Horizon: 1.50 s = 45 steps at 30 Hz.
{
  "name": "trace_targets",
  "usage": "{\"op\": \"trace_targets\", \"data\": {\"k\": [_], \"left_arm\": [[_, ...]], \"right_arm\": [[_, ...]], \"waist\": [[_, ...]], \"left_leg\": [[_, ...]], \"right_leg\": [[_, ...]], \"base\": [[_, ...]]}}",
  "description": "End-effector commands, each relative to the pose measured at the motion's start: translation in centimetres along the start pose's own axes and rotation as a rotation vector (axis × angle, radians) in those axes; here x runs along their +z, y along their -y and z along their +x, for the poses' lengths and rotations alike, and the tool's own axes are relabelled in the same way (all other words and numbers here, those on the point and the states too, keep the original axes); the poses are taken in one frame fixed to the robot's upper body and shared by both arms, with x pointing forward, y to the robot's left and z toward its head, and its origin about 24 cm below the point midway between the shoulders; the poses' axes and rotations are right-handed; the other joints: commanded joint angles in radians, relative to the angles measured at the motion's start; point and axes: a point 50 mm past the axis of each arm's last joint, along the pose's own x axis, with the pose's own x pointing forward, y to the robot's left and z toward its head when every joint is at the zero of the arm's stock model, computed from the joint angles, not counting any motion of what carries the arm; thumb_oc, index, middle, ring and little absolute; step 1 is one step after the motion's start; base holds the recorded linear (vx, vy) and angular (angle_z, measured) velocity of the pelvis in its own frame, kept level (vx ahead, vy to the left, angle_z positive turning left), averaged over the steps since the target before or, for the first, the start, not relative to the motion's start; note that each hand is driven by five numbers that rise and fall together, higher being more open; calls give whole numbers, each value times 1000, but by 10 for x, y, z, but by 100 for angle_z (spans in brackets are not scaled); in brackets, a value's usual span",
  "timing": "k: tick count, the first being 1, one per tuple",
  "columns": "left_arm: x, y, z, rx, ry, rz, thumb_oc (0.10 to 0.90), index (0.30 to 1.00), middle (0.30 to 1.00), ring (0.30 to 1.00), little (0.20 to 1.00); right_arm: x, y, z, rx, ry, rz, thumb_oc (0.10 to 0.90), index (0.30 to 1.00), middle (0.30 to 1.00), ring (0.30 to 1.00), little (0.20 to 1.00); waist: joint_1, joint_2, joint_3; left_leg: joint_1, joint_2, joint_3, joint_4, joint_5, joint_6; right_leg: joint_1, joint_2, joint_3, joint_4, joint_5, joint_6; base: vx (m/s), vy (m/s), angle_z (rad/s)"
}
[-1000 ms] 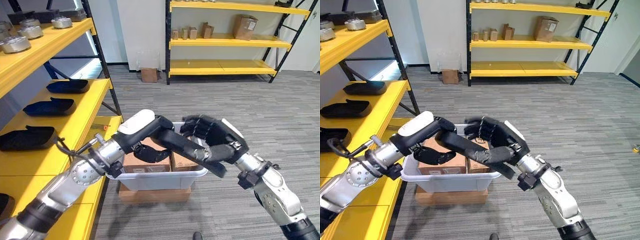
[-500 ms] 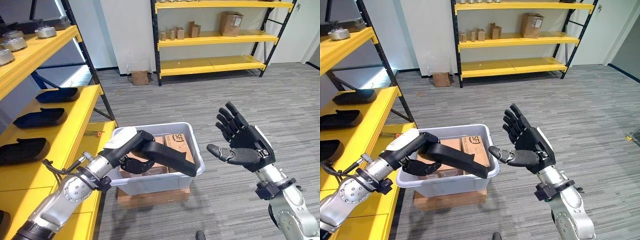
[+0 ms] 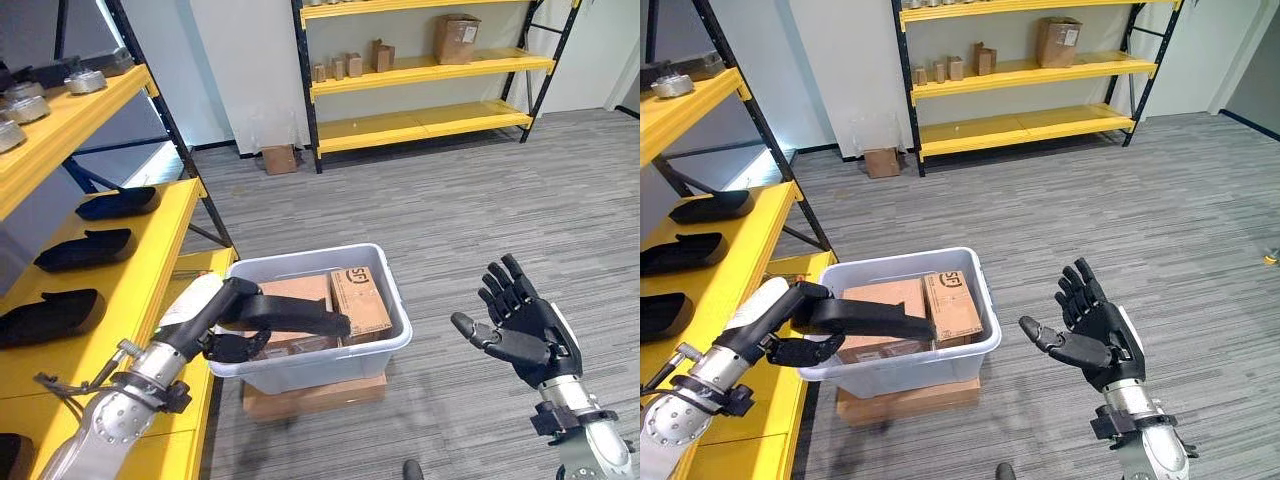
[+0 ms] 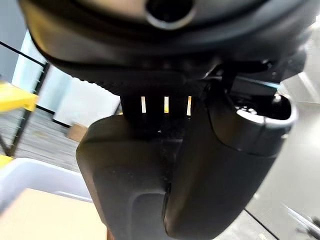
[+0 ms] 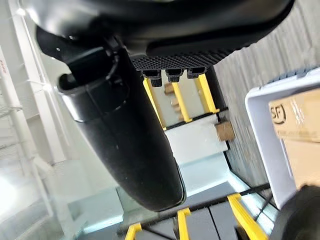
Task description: Move parts from the plastic box to the shelf.
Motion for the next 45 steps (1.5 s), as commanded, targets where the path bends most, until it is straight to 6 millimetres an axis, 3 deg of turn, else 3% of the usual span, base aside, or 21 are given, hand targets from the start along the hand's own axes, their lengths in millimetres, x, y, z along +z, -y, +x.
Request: {"op": "trace_targets", "data": {"k": [1, 4, 10, 17, 20, 22, 25, 27, 29, 32, 34, 37, 38, 39, 40, 41, 45], "left_arm": [[33, -61, 7, 352, 186, 117, 400, 300, 300, 300, 300], [22, -61, -6, 394, 112, 119, 400, 300, 300, 300, 300], [11, -63, -22, 483, 29, 94, 400, 300, 300, 300, 300], [-2, -60, -44, 537, -94, 87, 400, 300, 300, 300, 300], [-4, -65, -52, 564, -127, 137, 400, 300, 300, 300, 300], [-6, -67, -58, 587, -150, 144, 400, 300, 300, 300, 300], [-5, -69, -52, 616, -131, 143, 400, 300, 300, 300, 300], [0, -70, -41, 602, -88, 162, 400, 300, 300, 300, 300], [7, -71, -34, 590, -41, 176, 400, 300, 300, 300, 300], [16, -72, -25, 610, 18, 157, 400, 300, 300, 300, 300], [18, -70, -21, 598, 30, 163, 400, 300, 300, 300, 300], [20, -68, -17, 595, 42, 160, 400, 300, 300, 300, 300], [21, -68, -16, 594, 49, 170, 400, 300, 300, 300, 300], [21, -67, -16, 593, 48, 169, 400, 300, 300, 300, 300], [27, -66, -14, 591, 79, 165, 400, 300, 300, 300, 300], [27, -64, -13, 585, 84, 158, 400, 300, 300, 300, 300], [28, -66, -15, 592, 92, 178, 400, 300, 300, 300, 300]], "right_arm": [[41, -4, 15, -1, 254, -91, 900, 1000, 1000, 1000, 1000], [27, 10, 6, -112, 210, -65, 900, 1000, 1000, 1000, 1000], [12, 19, -4, -191, 152, -34, 900, 1000, 1000, 1000, 1000], [17, 15, 4, -134, 144, -65, 900, 1000, 1000, 1000, 1000], [28, 7, 18, -67, 187, -87, 900, 1000, 1000, 1000, 1000], [30, 3, 23, -27, 184, -92, 900, 1000, 1000, 1000, 1000], [38, 1, 26, -15, 212, -138, 900, 1000, 1000, 1000, 1000], [29, 2, 27, -33, 191, -103, 900, 1000, 1000, 1000, 1000], [22, -2, 25, -8, 155, -98, 900, 1000, 1000, 1000, 1000], [15, 1, 15, -10, 113, -70, 900, 1000, 1000, 1000, 1000], [14, 5, 9, -29, 104, -77, 900, 1000, 1000, 1000, 1000], [13, 9, 5, -60, 101, -69, 900, 1000, 1000, 1000, 1000], [14, 10, 3, -76, 106, -67, 900, 1000, 1000, 1000, 1000], [14, 10, 3, -75, 105, -68, 900, 1000, 1000, 1000, 1000], [16, 13, -1, -98, 119, -67, 900, 1000, 1000, 1000, 1000], [16, 14, -3, -108, 119, -64, 900, 1000, 1000, 1000, 1000], [12, 14, -5, -118, 102, -59, 900, 1000, 1000, 1000, 1000]], "waist": [[-14, -21, -17], [-6, -9, -6], [7, 11, 20], [39, 20, 69], [68, 18, 113], [87, 22, 131], [103, 9, 160], [94, -26, 170], [86, -58, 160], [55, -90, 149], [34, -89, 134], [12, -80, 122], [-5, -67, 111], [-5, -67, 111], [-27, -46, 95], [-30, -38, 89], [-15, -16, 86]], "left_leg": [[-84, 43, -4, 7, 66, 10], [-89, 47, -19, 10, 73, 9], [-106, 62, -49, 31, 89, 4], [-127, 102, -95, 92, 103, 2], [-152, 128, -113, 87, 148, -9], [-177, 149, -126, 50, 212, -28], [-238, 146, -112, 8, 288, -52], [-239, 119, -45, 67, 234, -34], [-216, 98, -59, 176, 144, -18], [-185, 107, -46, 327, 34, 0], [-122, 116, -34, 345, -32, -6], [-54, 129, 3, 353, -59, -13], [-9, 114, 31, 303, -88, -16], [-4, 112, 33, 296, -86, -15], [20, 102, 112, 170, -90, -23], [37, 97, 135, 113, -75, -26], [63, 48, 125, 9, -63, -15]], "right_leg": [[151, -31, -20, 45, -204, 23], [150, -20, -28, 74, -227, 10], [148, 8, -43, 121, -263, -15], [82, 64, -55, 288, -348, -73], [12, 96, -61, 360, -373, -95], [-34, 124, -75, 381, -374, -109], [-52, 116, -123, 368, -367, -114], [-45, 83, -164, 330, -346, -113], [-46, 65, -173, 263, -298, -106], [-39, 47, -220, 193, -250, -108], [-23, 52, -239, 176, -255, -100], [-12, 55, -271, 164, -246, -94], [-19, 48, -291, 162, -237, -84], [-17, 48, -291, 161, -237, -83], [-19, 30, -320, 160, -223, -65], [-20, 18, -336, 168, -218, -59], [-20, -16, -357, 179, -192, -31]], "base": [[-15, -49, 17], [-33, -41, 19], [-61, -49, 9], [-104, -106, 19], [-216, -187, -4], [-206, -209, -6], [-208, -162, 18], [-223, -155, 108], [-198, -143, 123], [-130, -82, 64], [31, -3, 86], [11, 97, 63], [-2, 111, 50], [-8, 293, 56], [11, 284, 53], [24, 361, 73], [18, 223, 32]]}}
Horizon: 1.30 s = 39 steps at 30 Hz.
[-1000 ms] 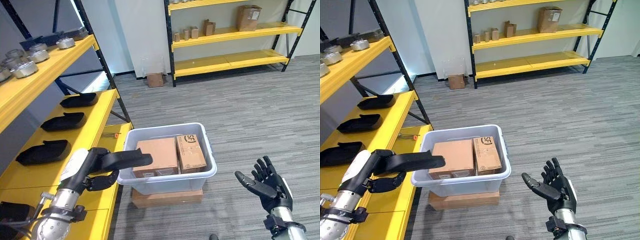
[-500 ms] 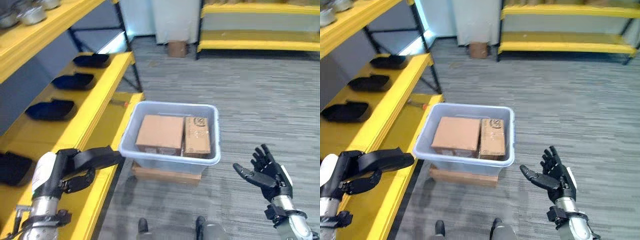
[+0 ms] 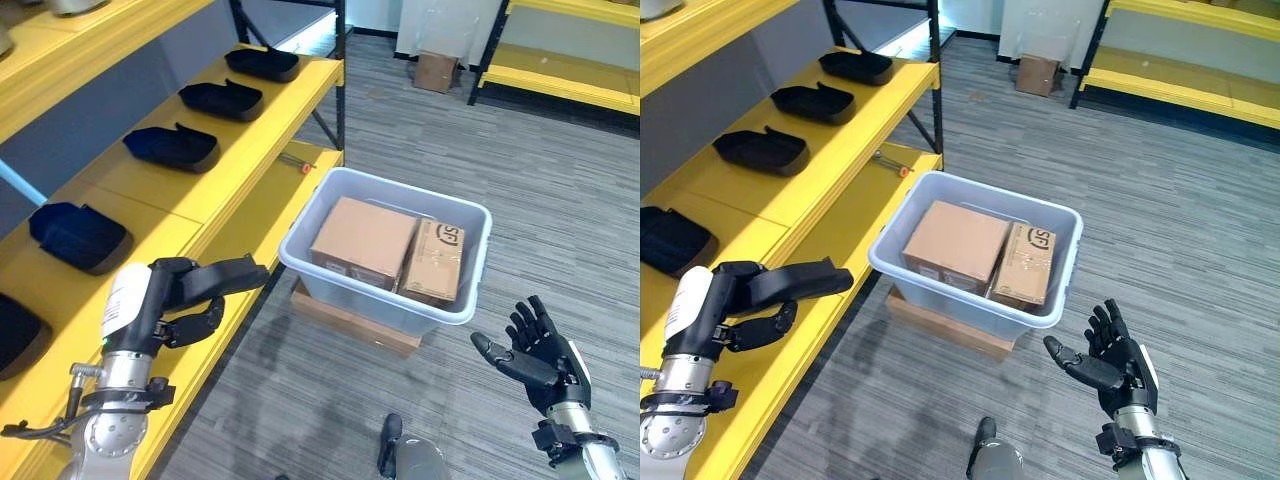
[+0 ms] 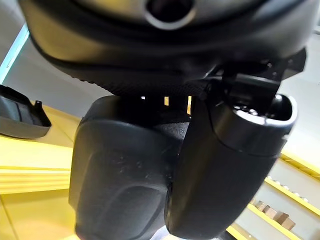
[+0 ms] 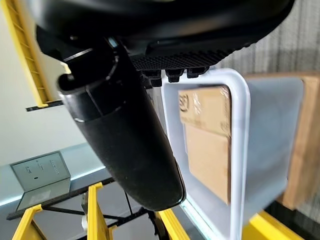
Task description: Move parts from the plastic box to the shelf.
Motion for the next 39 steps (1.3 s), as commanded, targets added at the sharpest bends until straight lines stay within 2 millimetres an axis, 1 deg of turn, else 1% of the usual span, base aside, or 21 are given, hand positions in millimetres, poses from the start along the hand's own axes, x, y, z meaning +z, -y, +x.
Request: {"op": "trace_targets", "data": {"k": [1, 5, 10, 11, 16, 17, 20, 22, 24, 25, 26, 27, 29, 31, 33, 34, 35, 36, 37, 38, 39], "left_arm": [[33, -47, 10, 229, 228, 90, 400, 300, 300, 300, 300], [31, -50, 6, 260, 216, 90, 400, 300, 300, 300, 300], [32, -54, 4, 282, 216, 99, 400, 300, 300, 300, 300], [32, -55, 3, 291, 217, 109, 400, 300, 300, 300, 300], [34, -59, 1, 321, 224, 99, 400, 300, 300, 300, 300], [35, -62, 0, 342, 224, 95, 400, 300, 300, 300, 300], [36, -64, -1, 358, 230, 93, 400, 300, 300, 300, 300], [38, -65, -1, 363, 236, 95, 400, 300, 300, 300, 300], [41, -67, -1, 372, 253, 93, 400, 300, 300, 300, 300], [41, -67, -1, 372, 253, 94, 400, 300, 300, 300, 300], [40, -67, -2, 370, 247, 92, 400, 300, 300, 300, 300], [40, -67, -2, 369, 247, 93, 400, 300, 300, 300, 300], [34, -65, -3, 350, 218, 92, 400, 300, 300, 300, 300], [29, -66, -4, 346, 189, 102, 400, 300, 300, 300, 300], [26, -66, -7, 343, 170, 99, 400, 300, 300, 300, 300], [25, -65, -6, 341, 163, 100, 400, 300, 300, 300, 300], [25, -65, -5, 339, 165, 94, 400, 300, 300, 300, 300], [24, -64, -3, 332, 166, 85, 400, 300, 300, 300, 300], [24, -64, -3, 332, 166, 84, 400, 300, 300, 300, 300], [25, -59, 2, 307, 173, 60, 400, 300, 300, 300, 300], [26, -57, 4, 291, 179, 51, 400, 300, 300, 300, 300]], "right_arm": [[40, -10, 9, 71, 210, -31, 900, 1000, 1000, 1000, 1000], [36, -17, 12, 96, 193, -34, 900, 1000, 1000, 1000, 1000], [34, -22, 15, 118, 185, -39, 900, 1000, 1000, 1000, 1000], [34, -23, 15, 125, 180, -44, 900, 1000, 1000, 1000, 1000], [31, -26, 16, 132, 169, -53, 900, 1000, 1000, 1000, 1000], [31, -28, 16, 138, 166, -59, 900, 1000, 1000, 1000, 1000], [30, -31, 18, 151, 164, -61, 900, 1000, 1000, 1000, 1000], [31, -32, 19, 154, 167, -64, 900, 1000, 1000, 1000, 1000], [30, -36, 21, 166, 165, -67, 900, 1000, 1000, 1000, 1000], [30, -36, 21, 166, 165, -67, 900, 1000, 1000, 1000, 1000], [28, -37, 21, 170, 160, -68, 900, 1000, 1000, 1000, 1000], [28, -37, 21, 169, 159, -68, 900, 1000, 1000, 1000, 1000], [24, -40, 21, 183, 141, -78, 900, 1000, 1000, 1000, 1000], [22, -40, 20, 181, 130, -79, 900, 1000, 1000, 1000, 1000], [19, -40, 19, 178, 117, -76, 900, 1000, 1000, 1000, 1000], [18, -39, 18, 175, 115, -73, 900, 1000, 1000, 1000, 1000], [17, -40, 17, 174, 114, -65, 900, 1000, 1000, 1000, 1000], [17, -39, 15, 174, 112, -59, 900, 1000, 1000, 1000, 1000], [17, -39, 15, 175, 112, -59, 900, 1000, 1000, 1000, 1000], [15, -37, 12, 170, 104, -30, 900, 1000, 1000, 1000, 1000], [15, -37, 11, 170, 102, -25, 900, 1000, 1000, 1000, 1000]], "waist": [[-6, 18, -106], [14, 11, -107], [34, 0, -109], [45, -6, -112], [59, -17, -120], [71, -25, -124], [80, -37, -128], [82, -40, -129], [92, -50, -130], [91, -51, -129], [97, -55, -129], [96, -56, -129], [97, -61, -126], [97, -60, -122], [88, -59, -115], [81, -57, -108], [62, -53, -95], [39, -47, -90], [45, -47, -91], [-13, -38, -90], [-24, -41, -88]], "left_leg": [[11, 22, 4, -81, 50, 6], [0, -16, -16, -88, 33, 29], [-17, -45, -41, -88, 23, 45], [-24, -56, -52, -88, 18, 51], [-37, -78, -80, -88, 9, 65], [-44, -87, -91, -88, 5, 70], [-54, -107, -108, -88, -3, 83], [-57, -115, -115, -88, -6, 90], [-58, -139, -128, -88, -17, 106], [-58, -141, -128, -88, -17, 108], [-57, -158, -139, -88, -23, 119], [-56, -160, -140, -88, -24, 121], [-54, -187, -155, -88, -32, 138], [-52, -201, -167, -88, -36, 149], [-45, -212, -174, -88, -39, 162], [-41, -215, -182, -88, -39, 168], [-49, -219, -185, -88, -18, 178], [-52, -221, -203, -88, -13, 179], [-52, -219, -197, -88, -15, 178], [-57, -218, -245, -88, 3, 170], [-62, -217, -258, -88, 10, 165]], "right_leg": [[98, 24, 24, -55, -106, 60], [104, -20, 5, -58, -73, 85], [112, -48, -10, -71, -47, 104], [118, -61, -19, -74, -37, 113], [131, -81, -46, -77, -22, 126], [135, -91, -58, -78, -12, 133], [132, -109, -66, -72, 13, 147], [131, -116, -64, -69, 22, 154], [133, -137, -63, -58, 43, 167], [133, -139, -63, -58, 44, 169], [136, -152, -61, -47, 57, 175], [137, -154, -62, -47, 57, 177], [133, -176, -47, -22, 75, 184], [127, -189, -31, 5, 82, 186], [104, -194, 15, 58, 74, 177], [84, -188, 57, 92, 68, 168], [47, -159, 122, 130, 75, 140], [5, -94, 223, 152, 38, 119], [-3, -92, 230, 160, 34, 117], [-38, 88, 433, 152, -64, 75], [-46, 148, 483, 141, -84, 62]], "base": [[19, 183, 10], [16, 151, 19], [13, 102, 13], [15, 60, 15], [16, 89, 30], [0, 77, 17], [-5, 100, 25], [12, 93, 30], [22, 133, 17], [36, 145, 10], [27, 98, 13], [44, 194, 16], [39, 189, 21], [38, 171, 27], [35, 163, 39], [-52, 158, 32], [-72, 145, 41], [-77, 89, 40], [48, 59, 36], [63, 11, 61], [61, 18, 82]]}}
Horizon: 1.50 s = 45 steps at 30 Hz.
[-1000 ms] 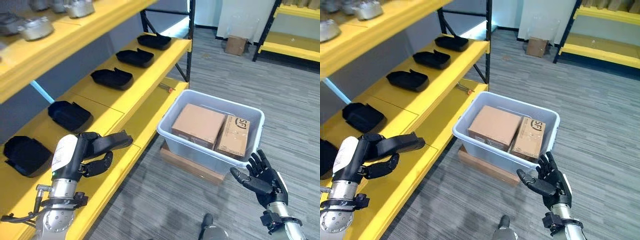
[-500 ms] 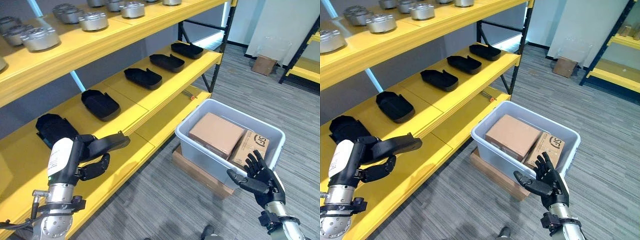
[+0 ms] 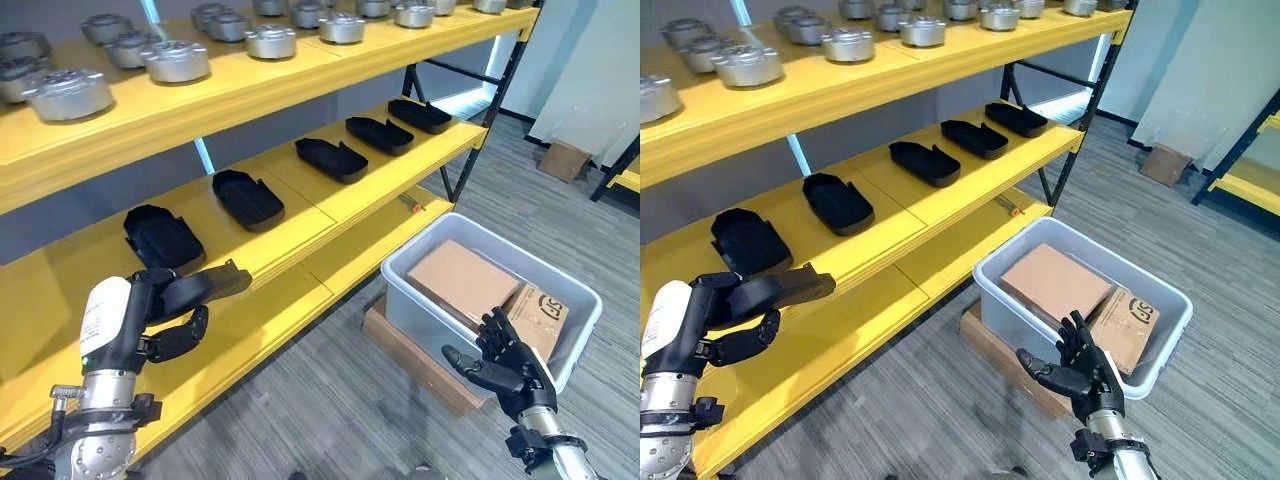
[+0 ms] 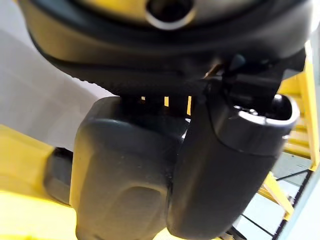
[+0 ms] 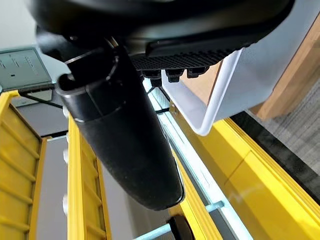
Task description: Move parts from the plastic box to the shelf.
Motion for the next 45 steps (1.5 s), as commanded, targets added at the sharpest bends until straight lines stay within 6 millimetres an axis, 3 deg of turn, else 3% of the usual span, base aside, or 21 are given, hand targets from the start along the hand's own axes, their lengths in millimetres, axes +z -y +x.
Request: {"op": "trace_targets", "data": {"k": [1, 2, 4, 5, 8, 10, 13, 27, 30, 31, 33, 34, 35, 36, 37, 39, 42, 45], "left_arm": [[41, -48, 23, 218, 260, 2, 400, 300, 300, 300, 300], [44, -43, 26, 198, 280, -16, 400, 300, 300, 300, 300], [45, -36, 29, 183, 278, -49, 400, 300, 300, 300, 300], [48, -35, 30, 179, 291, -53, 400, 300, 300, 300, 300], [50, -32, 30, 174, 304, -67, 400, 300, 300, 300, 300], [49, -29, 29, 175, 293, -116, 400, 300, 300, 300, 300], [49, -25, 26, 158, 287, -140, 400, 300, 300, 300, 300], [46, -22, 19, 151, 248, -167, 400, 300, 300, 300, 300], [47, -23, 21, 172, 247, -189, 400, 300, 300, 300, 300], [49, -22, 23, 176, 258, -205, 400, 300, 300, 300, 300], [54, -25, 26, 206, 281, -241, 400, 300, 300, 300, 300], [54, -26, 26, 207, 281, -241, 400, 300, 300, 300, 300], [58, -29, 27, 217, 310, -233, 400, 300, 300, 300, 300], [58, -29, 27, 217, 310, -232, 400, 300, 300, 300, 300], [58, -30, 26, 230, 308, -228, 400, 300, 300, 300, 300], [59, -31, 28, 241, 314, -231, 400, 300, 300, 300, 300], [58, -33, 29, 260, 310, -210, 400, 300, 300, 300, 300], [57, -34, 28, 267, 314, -207, 400, 300, 300, 300, 300]], "right_arm": [[43, -15, 15, 108, 219, -11, 900, 1000, 1000, 1000, 1000], [43, -15, 14, 113, 223, -13, 900, 1000, 1000, 1000, 1000], [43, -13, 13, 113, 218, -29, 900, 1000, 1000, 1000, 1000], [43, -13, 11, 110, 220, -33, 900, 1000, 1000, 1000, 1000], [43, -11, 10, 102, 220, -29, 900, 1000, 1000, 1000, 1000], [47, -10, 13, 96, 235, -45, 900, 1000, 1000, 1000, 1000], [51, -8, 13, 86, 253, -50, 900, 1000, 1000, 1000, 1000], [58, -7, 11, 87, 277, -67, 900, 1000, 1000, 1000, 1000], [64, -6, 14, 91, 299, -79, 900, 1000, 1000, 1000, 1000], [67, -5, 14, 84, 312, -76, 900, 1000, 1000, 1000, 1000], [72, -1, 15, 53, 341, -85, 900, 1000, 1000, 1000, 1000], [72, -1, 16, 54, 341, -85, 900, 1000, 1000, 1000, 1000], [69, -2, 16, 41, 339, -73, 900, 1000, 1000, 1000, 1000], [69, -2, 16, 41, 339, -73, 900, 1000, 1000, 1000, 1000], [66, 1, 11, 23, 332, -58, 900, 1000, 1000, 1000, 1000], [65, 3, 7, 6, 331, -47, 900, 1000, 1000, 1000, 1000], [63, 3, 7, -8, 333, -43, 900, 1000, 1000, 1000, 1000], [64, 2, 6, -9, 345, -40, 900, 1000, 1000, 1000, 1000]], "waist": [[-64, -13, -12], [-77, -25, -9], [-71, -34, -12], [-73, -30, -13], [-80, -37, -25], [-62, -35, -29], [-58, -33, -39], [-41, -16, -34], [-29, -22, 7], [-34, -27, 21], [-67, -38, 34], [-65, -37, 34], [-61, -38, 39], [-61, -38, 39], [-71, -32, 39], [-76, -20, 49], [-71, 14, 62], [-70, 40, 65]], "left_leg": [[68, -89, 93, -151, -6, 34], [54, -101, 63, -151, 1, 32], [34, -114, 44, -151, 8, 25], [33, -114, 29, -151, 16, 24], [32, -102, 27, -151, 13, 15], [37, -94, 30, -150, 13, 14], [42, -87, 20, -147, 10, 6], [55, -55, -49, -128, 14, -26], [-22, -69, -59, 4, -15, -35], [-48, -71, -27, 46, -21, -41], [-89, 24, 93, 109, -28, -42], [-91, 26, 95, 115, -32, -43], [-88, 103, 108, 89, 3, -52], [-87, 103, 109, 87, 4, -52], [-86, 198, 133, 42, 80, -73], [-94, 269, 150, -23, 172, -96], [-75, 307, 133, -119, 236, -124], [-60, 308, 160, -123, 211, -139]], "right_leg": [[-33, 159, 62, -94, 1, -14], [-48, 246, 108, -132, -18, -30], [-42, 260, 78, -219, 2, -44], [-22, 243, 68, -247, 3, -40], [16, 272, 130, -292, 3, -45], [36, 247, 83, -329, 24, -40], [70, 244, 71, -372, 29, -47], [134, 234, -22, -381, -15, -81], [118, 221, -41, -346, -29, -95], [112, 211, -59, -328, -33, -97], [87, 176, -101, -284, -48, -96], [82, 178, -98, -277, -52, -97], [75, 173, -102, -258, -66, -89], [74, 173, -101, -257, -67, -90], [66, 164, -114, -222, -86, -81], [39, 146, -132, -161, -116, -78], [-12, 128, -123, -44, -172, -68], [-12, 114, -116, -19, -186, -56]], "base": [[-2, -42, 109], [-17, -59, 88], [-19, -104, 84], [1, -105, 87], [31, -153, 49], [52, -151, 14], [56, -131, 7], [23, -90, 28], [-105, -74, 6], [-198, -40, 33], [-123, 23, 71], [-29, 22, 98], [-5, 1, 81], [11, 60, 60], [14, 97, 30], [1, 166, 42], [44, 212, 30], [75, 197, -14]]}}
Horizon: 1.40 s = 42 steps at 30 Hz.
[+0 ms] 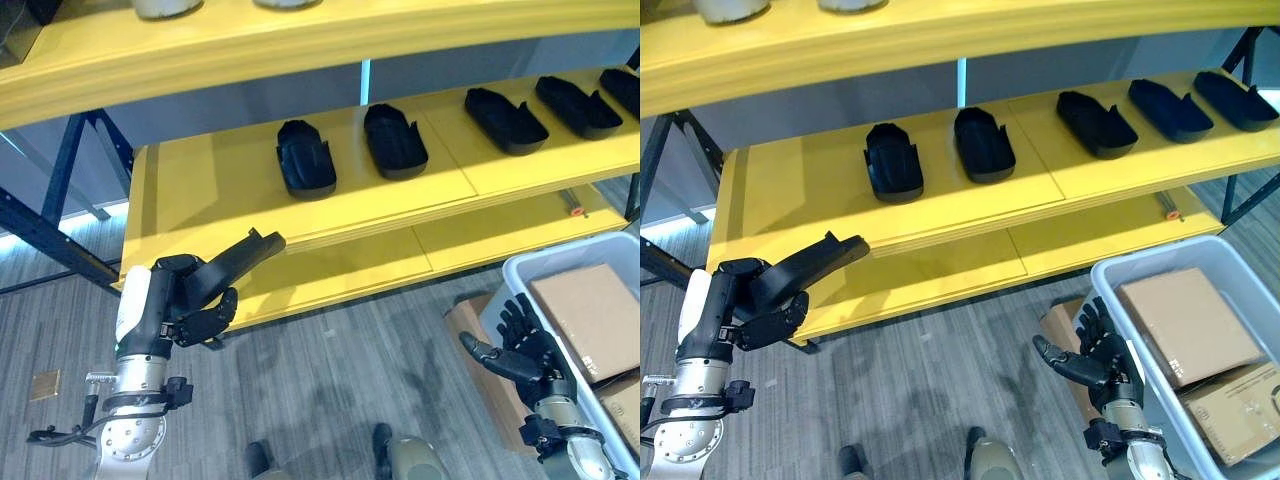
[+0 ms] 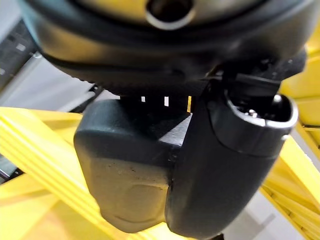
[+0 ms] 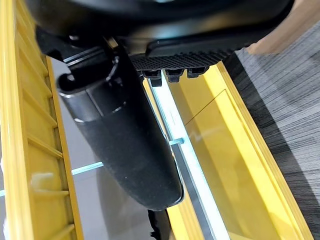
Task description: Move parts from the plastic box to the shelf.
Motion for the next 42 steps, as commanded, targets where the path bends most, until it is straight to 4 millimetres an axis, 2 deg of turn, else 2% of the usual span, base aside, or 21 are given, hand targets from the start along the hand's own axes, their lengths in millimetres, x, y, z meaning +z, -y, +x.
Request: {"op": "trace_targets", "data": {"k": [1, 3, 4, 5, 6, 9, 10, 17, 19, 24, 30, 34, 41, 42], "left_arm": [[47, -45, 21, 235, 299, 32, 400, 300, 300, 300, 300], [48, -47, 21, 241, 305, 32, 400, 300, 300, 300, 300], [46, -49, 21, 255, 301, 38, 400, 300, 300, 300, 300], [46, -49, 21, 255, 302, 39, 400, 300, 300, 300, 300], [45, -52, 21, 267, 298, 53, 400, 300, 300, 300, 300], [46, -56, 21, 279, 306, 66, 400, 300, 300, 300, 300], [48, -59, 21, 292, 313, 81, 400, 300, 300, 300, 300], [55, -71, 24, 355, 361, 134, 400, 300, 300, 300, 300], [66, -79, 29, 385, 424, 171, 400, 300, 300, 300, 300], [79, -83, 46, 412, 496, 225, 400, 300, 300, 300, 300], [85, -79, 61, 410, 526, 249, 400, 300, 300, 300, 300], [92, -73, 76, 403, 557, 266, 400, 300, 300, 300, 300], [93, -57, 100, 390, 545, 237, 400, 300, 300, 300, 300], [91, -54, 108, 391, 525, 240, 400, 300, 300, 300, 300]], "right_arm": [[39, -13, 1, 62, 233, 27, 900, 1000, 1000, 1000, 1000], [40, -15, 2, 62, 243, 33, 900, 1000, 1000, 1000, 1000], [38, -16, 2, 63, 240, 40, 900, 1000, 1000, 1000, 1000], [38, -16, 2, 63, 241, 41, 900, 1000, 1000, 1000, 1000], [37, -19, 3, 75, 236, 48, 900, 1000, 1000, 1000, 1000], [36, -21, 3, 76, 232, 54, 900, 1000, 1000, 1000, 1000], [36, -22, 4, 82, 230, 52, 900, 1000, 1000, 1000, 1000], [38, -26, 5, 91, 242, 63, 900, 1000, 1000, 1000, 1000], [40, -27, 6, 97, 247, 68, 900, 1000, 1000, 1000, 1000], [42, -30, 11, 114, 256, 65, 900, 1000, 1000, 1000, 1000], [38, -32, 12, 122, 233, 70, 900, 1000, 1000, 1000, 1000], [35, -35, 12, 140, 215, 67, 900, 1000, 1000, 1000, 1000], [30, -36, 11, 152, 181, 62, 900, 1000, 1000, 1000, 1000], [28, -36, 11, 158, 167, 59, 900, 1000, 1000, 1000, 1000]], "waist": [[-6, -29, -46], [-4, -30, -44], [3, -36, -40], [3, -36, -40], [9, -41, -38], [12, -48, -40], [15, -54, -43], [25, -83, -54], [31, -96, -59], [30, -127, -73], [24, -145, -85], [17, -153, -92], [-2, -159, -103], [-11, -160, -108]], "left_leg": [[-12, 14, 29, -59, 108, -21], [-23, 1, 25, -26, 89, -21], [-32, -22, 28, 28, 51, -20], [-35, -21, 28, 30, 53, -18], [-39, -43, 24, 63, 13, -14], [-53, -64, 29, 97, -14, -8], [-58, -81, 32, 112, -39, -2], [-93, -115, 49, 186, -105, 21], [-104, -120, 52, 204, -122, 27], [-113, -125, 52, 217, -138, 35], [-111, -125, 59, 216, -144, 38], [-107, -124, 60, 212, -141, 37], [-92, -120, 70, 198, -134, 32], [-88, -116, 74, 195, -131, 30]], "right_leg": [[45, -22, 53, -54, -15, 31], [60, -33, 51, -74, -7, 36], [95, -56, 50, -106, 6, 47], [95, -55, 50, -112, 13, 47], [125, -75, 57, -153, 26, 59], [149, -92, 57, -202, 50, 70], [163, -108, 59, -235, 64, 82], [190, -152, 65, -305, 109, 110], [195, -161, 62, -314, 119, 118], [206, -164, 56, -335, 131, 127], [210, -163, 58, -344, 137, 133], [208, -157, 61, -343, 137, 135], [209, -153, 69, -345, 134, 135], [209, -151, 72, -344, 133, 135]], "base": [[94, 195, 5], [91, 167, 26], [73, 142, 8], [157, 274, 2], [97, 193, 4], [107, 193, 1], [98, 173, -1], [82, 139, -7], [58, 95, -6], [63, 52, 0], [23, 9, -2], [0, 0, 0], [0, 0, 0], [0, 0, 0]]}}
